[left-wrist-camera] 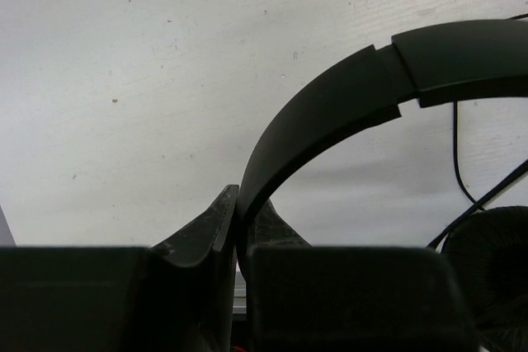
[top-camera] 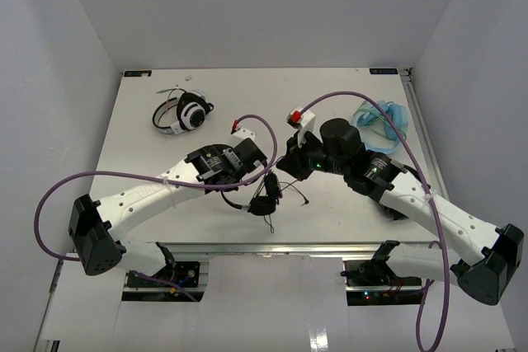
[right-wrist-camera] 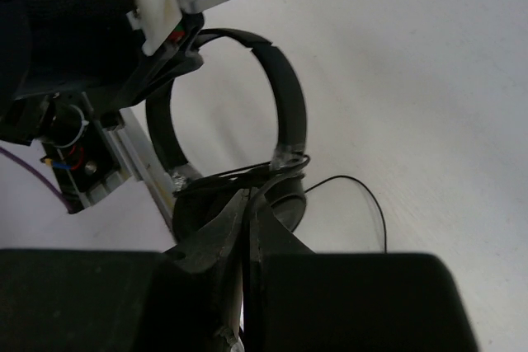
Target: Wrap the headphones
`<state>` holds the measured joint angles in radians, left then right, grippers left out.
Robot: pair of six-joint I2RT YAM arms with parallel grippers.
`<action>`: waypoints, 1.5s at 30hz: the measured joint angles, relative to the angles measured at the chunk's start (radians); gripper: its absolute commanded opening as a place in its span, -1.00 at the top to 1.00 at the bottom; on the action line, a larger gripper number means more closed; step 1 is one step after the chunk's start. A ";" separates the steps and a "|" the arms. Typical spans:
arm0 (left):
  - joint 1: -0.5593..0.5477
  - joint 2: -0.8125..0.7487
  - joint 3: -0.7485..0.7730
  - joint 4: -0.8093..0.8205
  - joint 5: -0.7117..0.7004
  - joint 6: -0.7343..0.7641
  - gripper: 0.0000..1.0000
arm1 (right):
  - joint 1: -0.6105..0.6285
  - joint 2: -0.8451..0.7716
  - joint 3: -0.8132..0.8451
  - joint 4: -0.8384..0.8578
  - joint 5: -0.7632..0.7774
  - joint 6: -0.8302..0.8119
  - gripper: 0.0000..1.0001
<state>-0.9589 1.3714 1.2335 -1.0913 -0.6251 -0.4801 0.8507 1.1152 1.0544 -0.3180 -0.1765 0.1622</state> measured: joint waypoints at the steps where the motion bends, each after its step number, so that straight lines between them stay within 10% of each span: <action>1: -0.001 0.003 0.000 -0.001 -0.006 -0.011 1.00 | 0.004 -0.007 -0.020 0.024 -0.024 0.009 0.85; 15: -0.002 0.009 0.010 0.012 -0.038 -0.228 1.00 | 0.177 -0.013 -0.187 0.261 -0.058 0.112 0.85; 45: -0.006 -0.283 -0.022 0.046 -0.033 -0.386 1.00 | 0.524 0.000 -0.494 0.665 0.465 0.185 0.85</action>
<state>-0.9646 1.0884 1.2115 -1.0453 -0.6585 -0.8659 1.3752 1.1155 0.5600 0.3466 0.2888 0.3475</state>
